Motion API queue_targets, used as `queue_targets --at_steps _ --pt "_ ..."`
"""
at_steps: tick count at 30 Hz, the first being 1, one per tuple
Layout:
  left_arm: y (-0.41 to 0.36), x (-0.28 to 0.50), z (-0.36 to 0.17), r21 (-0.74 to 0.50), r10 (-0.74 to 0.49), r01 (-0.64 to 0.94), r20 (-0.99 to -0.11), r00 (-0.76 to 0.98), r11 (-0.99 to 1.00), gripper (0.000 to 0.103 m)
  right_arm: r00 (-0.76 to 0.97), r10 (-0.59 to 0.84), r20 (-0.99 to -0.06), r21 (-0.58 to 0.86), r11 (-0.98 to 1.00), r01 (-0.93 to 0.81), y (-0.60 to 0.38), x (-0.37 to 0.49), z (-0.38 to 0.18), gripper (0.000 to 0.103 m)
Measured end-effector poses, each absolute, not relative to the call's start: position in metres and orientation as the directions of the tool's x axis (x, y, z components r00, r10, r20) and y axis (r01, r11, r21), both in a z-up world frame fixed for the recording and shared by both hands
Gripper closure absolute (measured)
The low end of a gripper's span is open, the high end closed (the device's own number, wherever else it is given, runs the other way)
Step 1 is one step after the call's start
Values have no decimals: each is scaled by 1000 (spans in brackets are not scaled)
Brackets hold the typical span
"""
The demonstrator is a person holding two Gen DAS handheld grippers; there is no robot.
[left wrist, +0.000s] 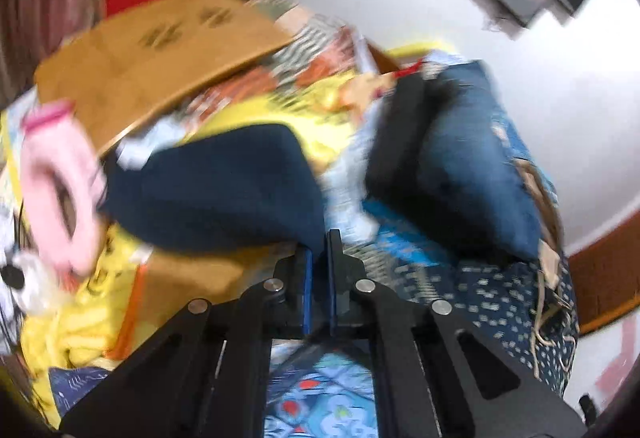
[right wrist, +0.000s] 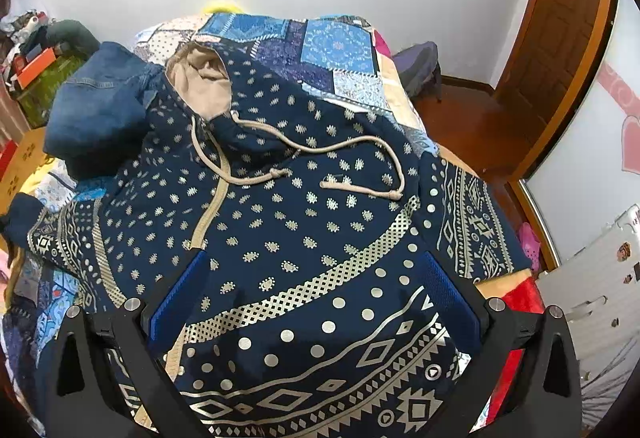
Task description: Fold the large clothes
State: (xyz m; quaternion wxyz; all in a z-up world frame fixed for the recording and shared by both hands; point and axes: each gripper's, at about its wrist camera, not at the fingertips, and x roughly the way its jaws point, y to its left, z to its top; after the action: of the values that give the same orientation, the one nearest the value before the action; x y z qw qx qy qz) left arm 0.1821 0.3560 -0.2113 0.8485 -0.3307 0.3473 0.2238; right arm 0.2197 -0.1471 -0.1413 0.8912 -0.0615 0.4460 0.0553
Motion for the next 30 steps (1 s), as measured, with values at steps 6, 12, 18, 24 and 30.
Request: queue_targets --at_steps 6,12,18,24,30 --pt "293 216 -150 -368 117 -438 -642 758 820 98 607 63 -792 -41 987 -156 -153 217 -138 0" --pt "215 259 -128 -332 -11 -243 -610 792 912 98 614 68 -786 -38 987 -157 -161 216 -137 0" --pt "114 298 -153 -306 -184 -43 -673 716 951 99 603 85 -793 -9 988 -151 -172 212 -141 0" --pt "26 313 -195 -282 -295 115 -764 574 952 99 591 77 -803 -18 988 -153 -180 209 -146 0" --pt "-21 311 -222 -304 -368 213 -828 423 929 98 579 70 -812 -16 990 -141 -187 208 -148 0"
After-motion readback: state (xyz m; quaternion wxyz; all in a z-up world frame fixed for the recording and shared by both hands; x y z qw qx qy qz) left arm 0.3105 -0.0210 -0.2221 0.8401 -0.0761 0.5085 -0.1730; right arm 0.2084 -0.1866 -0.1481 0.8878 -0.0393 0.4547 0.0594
